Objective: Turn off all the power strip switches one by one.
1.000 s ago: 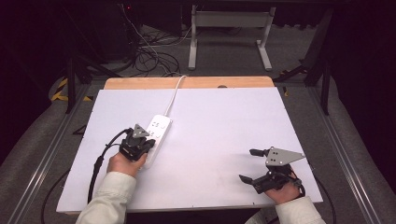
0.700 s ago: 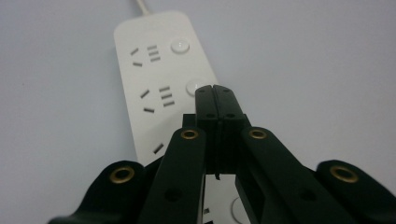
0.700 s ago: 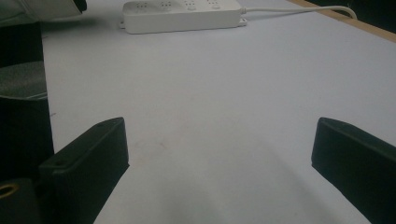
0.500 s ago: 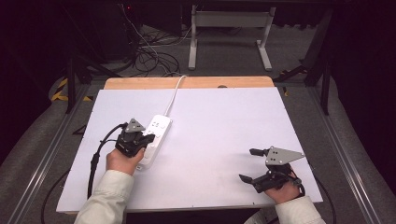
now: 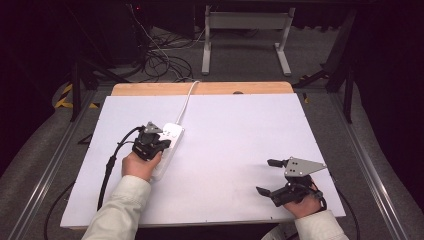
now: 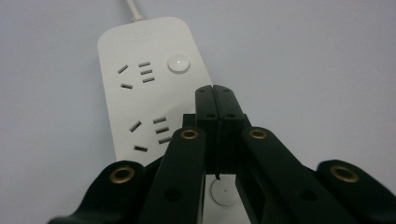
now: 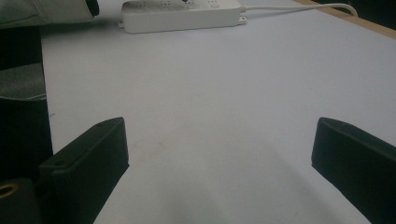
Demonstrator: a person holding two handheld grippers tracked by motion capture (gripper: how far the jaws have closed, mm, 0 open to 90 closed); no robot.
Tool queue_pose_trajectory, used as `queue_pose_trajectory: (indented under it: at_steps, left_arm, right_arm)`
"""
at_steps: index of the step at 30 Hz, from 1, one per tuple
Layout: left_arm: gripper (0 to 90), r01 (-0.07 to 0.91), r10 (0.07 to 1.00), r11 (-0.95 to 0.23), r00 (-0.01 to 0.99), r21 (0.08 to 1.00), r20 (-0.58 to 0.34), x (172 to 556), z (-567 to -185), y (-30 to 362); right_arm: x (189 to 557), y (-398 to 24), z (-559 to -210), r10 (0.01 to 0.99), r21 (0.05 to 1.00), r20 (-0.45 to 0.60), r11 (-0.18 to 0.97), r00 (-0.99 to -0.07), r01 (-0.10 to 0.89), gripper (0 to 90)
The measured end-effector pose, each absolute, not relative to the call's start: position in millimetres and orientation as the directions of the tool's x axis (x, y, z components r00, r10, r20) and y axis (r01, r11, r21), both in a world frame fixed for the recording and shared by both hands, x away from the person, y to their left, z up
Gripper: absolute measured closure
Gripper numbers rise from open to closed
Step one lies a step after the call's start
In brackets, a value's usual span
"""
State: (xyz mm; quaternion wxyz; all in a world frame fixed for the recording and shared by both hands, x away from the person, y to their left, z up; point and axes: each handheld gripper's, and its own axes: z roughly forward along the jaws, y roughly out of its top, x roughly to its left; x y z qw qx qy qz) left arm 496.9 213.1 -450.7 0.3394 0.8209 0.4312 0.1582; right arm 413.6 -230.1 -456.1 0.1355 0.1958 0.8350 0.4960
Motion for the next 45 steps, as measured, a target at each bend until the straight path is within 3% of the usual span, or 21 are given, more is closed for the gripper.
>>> queue_pose_trajectory:
  at_steps: [9,37,45]
  left_arm:
    - [90.0,0.611,0.819,-0.378,0.571,0.696,-0.057,503.2,-455.7,215.2]
    - [90.0,0.568,0.819,-0.42,0.574,0.707,0.025,500.3,-460.2,209.0]
    - [90.0,0.585,0.821,-0.406,0.571,0.701,-0.001,500.2,-460.8,209.2]
  right_arm:
    - [413.3,-230.2,-455.9,0.459,0.882,-0.034,0.432,-0.888,0.189,4.3]
    - [412.4,-230.2,-456.0,0.455,0.88,-0.037,0.436,-0.89,0.187,4.3]
    - [412.4,-229.5,-456.3,0.454,0.879,-0.037,0.439,-0.89,0.187,4.3]
